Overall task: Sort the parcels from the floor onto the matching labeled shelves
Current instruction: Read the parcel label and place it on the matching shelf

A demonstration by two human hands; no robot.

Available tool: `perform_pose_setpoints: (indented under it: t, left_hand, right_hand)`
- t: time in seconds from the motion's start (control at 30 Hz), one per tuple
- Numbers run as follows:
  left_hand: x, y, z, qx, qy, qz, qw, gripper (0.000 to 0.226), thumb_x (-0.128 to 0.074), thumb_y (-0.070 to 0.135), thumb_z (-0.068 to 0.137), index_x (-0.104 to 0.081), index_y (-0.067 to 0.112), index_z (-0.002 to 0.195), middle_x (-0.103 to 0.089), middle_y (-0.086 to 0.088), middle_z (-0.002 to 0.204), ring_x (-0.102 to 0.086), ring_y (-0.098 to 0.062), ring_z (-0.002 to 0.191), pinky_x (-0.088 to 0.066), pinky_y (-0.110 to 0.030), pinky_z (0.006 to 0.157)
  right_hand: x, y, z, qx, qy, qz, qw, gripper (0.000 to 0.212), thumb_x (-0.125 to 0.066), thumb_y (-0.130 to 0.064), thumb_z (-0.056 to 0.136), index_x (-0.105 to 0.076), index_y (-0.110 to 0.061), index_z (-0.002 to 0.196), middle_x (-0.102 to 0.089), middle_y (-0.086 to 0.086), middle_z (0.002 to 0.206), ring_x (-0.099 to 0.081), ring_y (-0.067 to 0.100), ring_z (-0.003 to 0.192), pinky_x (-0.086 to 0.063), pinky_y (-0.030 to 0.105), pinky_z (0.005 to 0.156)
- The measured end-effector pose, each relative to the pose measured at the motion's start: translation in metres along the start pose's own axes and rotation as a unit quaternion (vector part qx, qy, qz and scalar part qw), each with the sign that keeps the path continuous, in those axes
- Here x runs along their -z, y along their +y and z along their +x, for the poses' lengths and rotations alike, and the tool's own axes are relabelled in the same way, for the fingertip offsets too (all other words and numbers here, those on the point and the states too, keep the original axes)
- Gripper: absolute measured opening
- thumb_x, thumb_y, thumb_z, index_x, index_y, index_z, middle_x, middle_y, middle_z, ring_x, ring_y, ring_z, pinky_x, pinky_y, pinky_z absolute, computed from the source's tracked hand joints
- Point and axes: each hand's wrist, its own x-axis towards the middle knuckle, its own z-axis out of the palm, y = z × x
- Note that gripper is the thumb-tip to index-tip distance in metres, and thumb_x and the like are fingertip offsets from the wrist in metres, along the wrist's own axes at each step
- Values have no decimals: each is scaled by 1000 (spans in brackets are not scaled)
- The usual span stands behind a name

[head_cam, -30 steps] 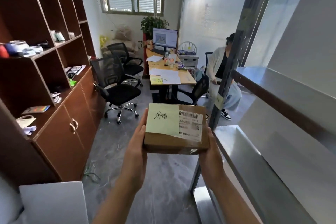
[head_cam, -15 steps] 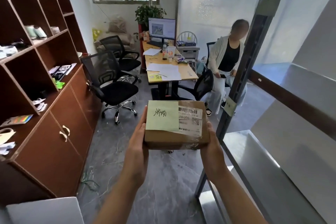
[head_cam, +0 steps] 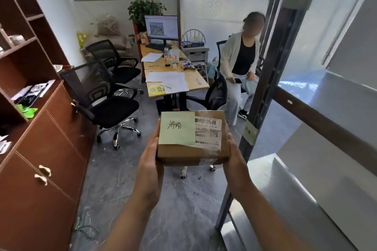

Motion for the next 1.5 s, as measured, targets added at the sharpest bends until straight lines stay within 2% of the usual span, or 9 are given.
perform_pose_setpoints:
  t: [0.17,0.27,0.4,0.57,0.67,0.87,1.17,1.33,1.5]
  left_hand:
    - [-5,-13,31,26,-50,2,998,47,-25,19,112,-48,27,152,-62,5,146,-60,-6,132,-54,-15,94]
    - [-6,-24,55,27,-66,14,997,48,-26,10,110,-50,22,151,-66,9,141,-63,1,124,-53,-8,85]
    - [-7,-47,96,65,-112,6,992,48,-24,20,111,-50,25,151,-70,6,136,-66,-8,124,-56,-15,85]
    - [-3,-72,145,127,-183,3,975,49,-24,20,110,-49,24,152,-67,-2,142,-60,-21,134,-45,-41,110]
    - [-6,-88,163,150,-219,9,964,49,-24,19,110,-49,21,152,-66,-3,143,-60,-21,134,-43,-43,111]
    - [-10,-114,167,205,-298,25,932,47,-25,21,110,-52,24,150,-67,3,141,-60,-17,133,-44,-40,110]
    - [-21,-134,159,253,-377,40,890,47,-29,23,108,-56,26,146,-71,4,135,-63,-17,129,-49,-37,101]
    - [-33,-139,157,252,-421,53,870,53,-37,37,98,-55,31,147,-65,1,144,-57,-19,137,-40,-51,117]
    - [-36,-151,154,278,-443,58,850,51,-36,37,99,-56,36,145,-63,0,146,-54,-22,139,-39,-53,117]
  right_hand:
    - [8,5,19,2,36,-17,999,62,-29,-48,96,-37,-22,152,-60,3,141,-59,14,127,-48,29,106]
    - [11,15,29,2,57,-21,998,64,-29,-50,93,-37,-26,152,-59,-1,141,-61,9,123,-53,17,91]
    - [10,38,45,-10,124,-21,992,66,-31,-57,95,-38,-25,152,-54,1,148,-56,12,131,-49,22,102]
    - [6,62,59,-32,207,-41,977,62,-26,-60,95,-36,-37,151,-56,-10,145,-54,7,131,-40,31,114]
    - [7,69,62,-30,259,-42,964,67,-29,-69,93,-43,-34,148,-58,-8,143,-54,11,132,-39,38,115]
    - [2,84,38,0,343,-1,939,50,-19,-38,106,-44,-22,147,-69,-1,130,-64,11,119,-52,17,91]
    - [0,98,7,18,421,-4,907,49,-22,-38,103,-39,-26,146,-63,3,136,-65,8,117,-53,15,85]
    - [12,99,-1,19,451,-39,891,46,-24,-34,107,-38,-19,149,-62,7,138,-62,14,122,-53,17,87]
    - [12,105,-18,7,490,-53,870,44,-29,-32,108,-39,-23,150,-56,-5,144,-52,4,132,-38,30,115]
